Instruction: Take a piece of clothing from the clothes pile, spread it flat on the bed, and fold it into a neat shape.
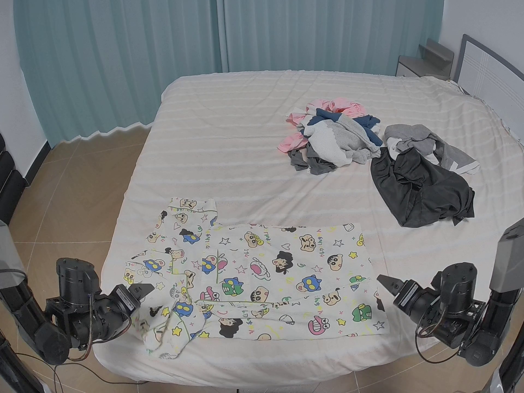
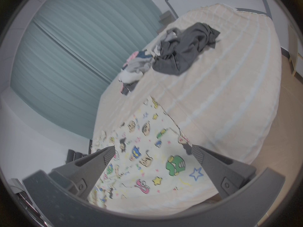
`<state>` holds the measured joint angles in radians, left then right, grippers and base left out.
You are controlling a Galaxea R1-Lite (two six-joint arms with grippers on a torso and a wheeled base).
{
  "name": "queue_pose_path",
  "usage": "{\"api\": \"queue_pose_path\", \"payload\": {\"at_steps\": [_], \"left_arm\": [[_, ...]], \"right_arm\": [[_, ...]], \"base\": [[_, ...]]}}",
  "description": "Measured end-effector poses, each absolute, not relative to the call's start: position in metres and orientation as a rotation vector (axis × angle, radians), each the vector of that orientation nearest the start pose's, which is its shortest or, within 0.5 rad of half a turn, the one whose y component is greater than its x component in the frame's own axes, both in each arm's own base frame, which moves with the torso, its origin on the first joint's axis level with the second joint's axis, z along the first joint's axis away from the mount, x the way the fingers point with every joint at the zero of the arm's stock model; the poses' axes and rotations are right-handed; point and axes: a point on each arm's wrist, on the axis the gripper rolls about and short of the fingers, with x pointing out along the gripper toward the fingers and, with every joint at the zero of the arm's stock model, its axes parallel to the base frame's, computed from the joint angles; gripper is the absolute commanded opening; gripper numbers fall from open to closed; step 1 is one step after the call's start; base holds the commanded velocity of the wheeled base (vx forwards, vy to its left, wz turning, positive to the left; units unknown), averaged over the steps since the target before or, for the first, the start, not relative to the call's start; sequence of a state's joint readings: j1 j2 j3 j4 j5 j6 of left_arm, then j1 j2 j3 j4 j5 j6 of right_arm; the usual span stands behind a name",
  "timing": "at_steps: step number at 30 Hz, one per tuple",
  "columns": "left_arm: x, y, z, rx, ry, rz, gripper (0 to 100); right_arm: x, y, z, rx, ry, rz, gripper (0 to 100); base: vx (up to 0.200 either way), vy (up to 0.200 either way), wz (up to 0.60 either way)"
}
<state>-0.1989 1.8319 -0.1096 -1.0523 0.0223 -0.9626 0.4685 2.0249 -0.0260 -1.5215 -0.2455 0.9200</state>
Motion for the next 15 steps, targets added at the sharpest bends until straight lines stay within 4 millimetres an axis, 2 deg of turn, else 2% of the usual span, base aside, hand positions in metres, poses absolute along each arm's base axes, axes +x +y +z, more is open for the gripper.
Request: {"api": "queue_pose_path", "payload": {"at_steps": [3, 7, 15], "left_arm": [[0.189, -0.039, 0.046, -0.734, 0.713, 0.075, 100], [0.178, -0.036, 0.048, -0.674, 0.721, 0.048, 100], [0.151, -0.047, 0.042, -0.641, 0.941, -0.023, 100]], "right_arm": [[0.195, 0.088, 0.049, 0.761, 0.439, 0.013, 100], [0.192, 0.081, 0.067, 0.783, 0.356, 0.036, 100], [0.188, 0.080, 0.081, 0.810, 0.316, 0.097, 100]], "base": [[0.000, 0.000, 0.00], [0.000, 0.000, 0.00], [0.000, 0.000, 0.00]]}}
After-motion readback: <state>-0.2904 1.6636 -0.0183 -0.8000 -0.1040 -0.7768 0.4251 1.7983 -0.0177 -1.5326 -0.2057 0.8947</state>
